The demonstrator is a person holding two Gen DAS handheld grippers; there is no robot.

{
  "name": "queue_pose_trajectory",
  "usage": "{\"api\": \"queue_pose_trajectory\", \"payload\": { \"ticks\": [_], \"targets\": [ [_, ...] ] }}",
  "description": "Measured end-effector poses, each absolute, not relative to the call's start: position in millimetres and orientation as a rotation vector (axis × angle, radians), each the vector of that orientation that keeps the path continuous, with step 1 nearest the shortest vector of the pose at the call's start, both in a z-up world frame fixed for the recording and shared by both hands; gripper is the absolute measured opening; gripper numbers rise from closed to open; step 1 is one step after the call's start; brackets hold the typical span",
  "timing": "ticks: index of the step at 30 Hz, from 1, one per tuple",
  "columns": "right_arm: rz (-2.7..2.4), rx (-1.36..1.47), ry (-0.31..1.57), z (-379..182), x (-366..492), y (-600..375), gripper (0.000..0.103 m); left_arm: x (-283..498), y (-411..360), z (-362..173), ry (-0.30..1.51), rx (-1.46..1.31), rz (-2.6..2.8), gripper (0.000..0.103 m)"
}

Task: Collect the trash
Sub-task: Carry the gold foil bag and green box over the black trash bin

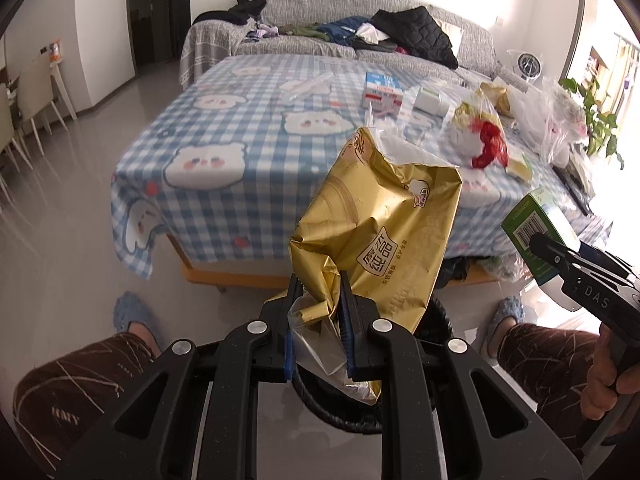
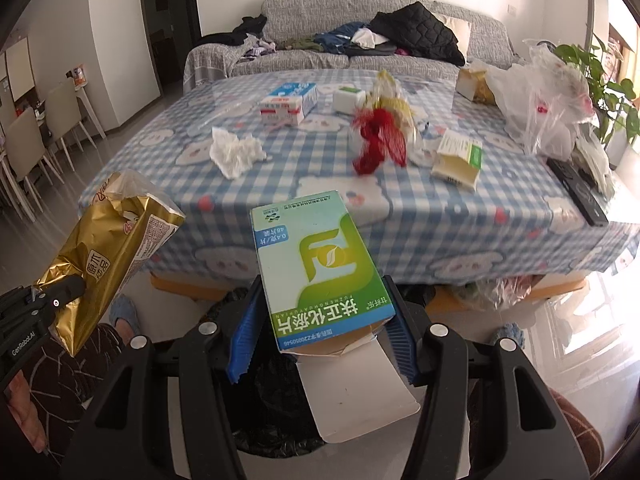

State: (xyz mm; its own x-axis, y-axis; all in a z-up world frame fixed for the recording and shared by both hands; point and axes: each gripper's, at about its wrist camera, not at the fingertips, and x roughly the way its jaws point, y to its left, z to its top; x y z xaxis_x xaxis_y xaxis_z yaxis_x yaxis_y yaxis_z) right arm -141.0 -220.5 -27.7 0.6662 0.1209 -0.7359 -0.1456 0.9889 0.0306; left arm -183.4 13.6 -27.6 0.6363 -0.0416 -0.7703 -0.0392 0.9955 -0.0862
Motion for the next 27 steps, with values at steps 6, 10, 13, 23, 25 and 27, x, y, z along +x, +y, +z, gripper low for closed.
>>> {"api": "queue_pose_trajectory", "payload": {
  "ticks": [6,10,13,23,25,27],
  "targets": [
    [0.118,-0.08,0.845,-55.1,-151.1,-214.9,0.053,-190.1,6.2,-47.3,0.917,-0.08,0.007,0.016],
    [0.112,-0.097,0.87,-77.3,-152.3,-212.8,0.053,-187.9,-0.2,-68.3,0.948,-0.068,-0.002,0.016],
    [0.111,-0.093,0.896,-97.7,-148.1,-213.4,0.053,-183.7,-0.6,-80.0,0.957,-0.055,0.01,0.016],
    [0.167,-0.019,1.0,-155.4,-131.5,-208.4,0.053,-170.1,-1.7,-127.0,1.027,-0.083,0.03,0.016],
    [0.173,-0.022,1.006,-162.7,-131.0,-204.4,0.053,-167.6,-1.6,-136.7,1.041,-0.091,0.032,0.016],
    [0.171,-0.035,1.012,-168.3,-131.7,-200.8,0.053,-163.8,-1.9,-148.0,1.061,-0.097,0.042,0.016]
  ]
}}
